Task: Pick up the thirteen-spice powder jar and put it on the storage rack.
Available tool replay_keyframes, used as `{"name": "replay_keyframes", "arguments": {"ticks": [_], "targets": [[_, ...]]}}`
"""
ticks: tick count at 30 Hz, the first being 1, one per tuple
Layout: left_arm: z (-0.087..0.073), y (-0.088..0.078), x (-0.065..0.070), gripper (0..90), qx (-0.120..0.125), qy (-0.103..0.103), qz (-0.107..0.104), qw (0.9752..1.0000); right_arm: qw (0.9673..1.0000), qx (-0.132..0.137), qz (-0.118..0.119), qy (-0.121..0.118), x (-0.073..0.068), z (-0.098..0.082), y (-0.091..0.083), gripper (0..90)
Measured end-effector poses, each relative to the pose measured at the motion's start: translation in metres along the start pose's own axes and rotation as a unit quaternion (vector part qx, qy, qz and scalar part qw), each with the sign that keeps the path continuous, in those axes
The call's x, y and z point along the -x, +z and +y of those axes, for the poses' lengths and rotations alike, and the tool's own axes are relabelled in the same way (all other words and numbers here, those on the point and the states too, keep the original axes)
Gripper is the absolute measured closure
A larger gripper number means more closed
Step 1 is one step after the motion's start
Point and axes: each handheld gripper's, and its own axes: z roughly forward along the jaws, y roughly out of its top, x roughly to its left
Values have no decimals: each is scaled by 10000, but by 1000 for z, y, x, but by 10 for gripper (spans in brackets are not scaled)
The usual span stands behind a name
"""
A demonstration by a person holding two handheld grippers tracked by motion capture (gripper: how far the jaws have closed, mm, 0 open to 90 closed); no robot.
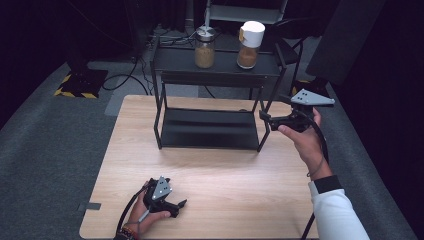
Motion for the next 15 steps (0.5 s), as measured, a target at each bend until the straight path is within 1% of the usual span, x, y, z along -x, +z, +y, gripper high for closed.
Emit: {"name": "replay_keyframes", "arguments": {"ticks": [1, 2, 4, 5, 12, 13, 15], "targets": [[0, 0, 0, 1, 0, 0, 0, 10000, 10000, 0, 0, 0, 0, 0, 0, 35], [0, 0, 0, 1, 1, -1, 0, 10000, 10000, -21, -8, 21, -3, -8, -1, 35], [0, 0, 0, 1, 0, 0, 0, 10000, 10000, -27, 12, 12, -5, -16, -2, 35], [0, 0, 0, 1, 0, 0, 0, 10000, 10000, -27, 12, 12, -5, -16, -2, 35], [0, 0, 0, 1, 0, -1, 1, 10000, 9999, -97, 39, 19, -16, -44, -4, 35], [0, 0, 0, 1, 0, -1, 1, 10000, 9999, -97, 39, 19, -16, -44, -4, 35], [0, 0, 0, 1, 0, -1, 1, 10000, 9999, -126, 63, 13, -18, -50, -4, 35]]}}
